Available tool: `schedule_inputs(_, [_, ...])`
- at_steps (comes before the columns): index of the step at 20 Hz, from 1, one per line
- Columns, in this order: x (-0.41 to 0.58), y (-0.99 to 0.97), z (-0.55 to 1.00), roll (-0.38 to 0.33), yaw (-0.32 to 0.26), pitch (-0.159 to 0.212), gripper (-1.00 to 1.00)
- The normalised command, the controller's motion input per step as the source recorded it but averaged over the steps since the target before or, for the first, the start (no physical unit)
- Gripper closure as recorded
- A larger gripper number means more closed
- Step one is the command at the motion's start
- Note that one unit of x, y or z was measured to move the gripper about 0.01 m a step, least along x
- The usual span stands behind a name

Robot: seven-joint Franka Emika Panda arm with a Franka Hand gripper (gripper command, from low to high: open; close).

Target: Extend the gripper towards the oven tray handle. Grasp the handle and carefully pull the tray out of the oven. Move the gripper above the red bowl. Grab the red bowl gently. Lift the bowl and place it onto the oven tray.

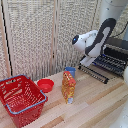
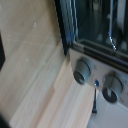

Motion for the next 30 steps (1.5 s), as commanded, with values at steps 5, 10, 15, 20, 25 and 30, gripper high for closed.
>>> schedule_inputs(5, [0.033,-0.63,0.01,-0.01,0.008,-0.006,-1.0])
schedule_inputs(10, [0.0,-0.65,0.21,0.0,0.0,-0.024,-1.0])
schedule_inputs(15, [0.0,-0.58,0.12,0.0,0.0,-0.01,-1.0])
schedule_inputs(20, [-0.033,-0.57,0.06,0.0,0.003,-0.004,-1.0])
schedule_inputs(25, [-0.043,-0.47,0.08,0.011,0.015,-0.01,-1.0])
schedule_inputs(30, [-0.065,-0.19,0.12,0.002,0.014,-0.002,1.0])
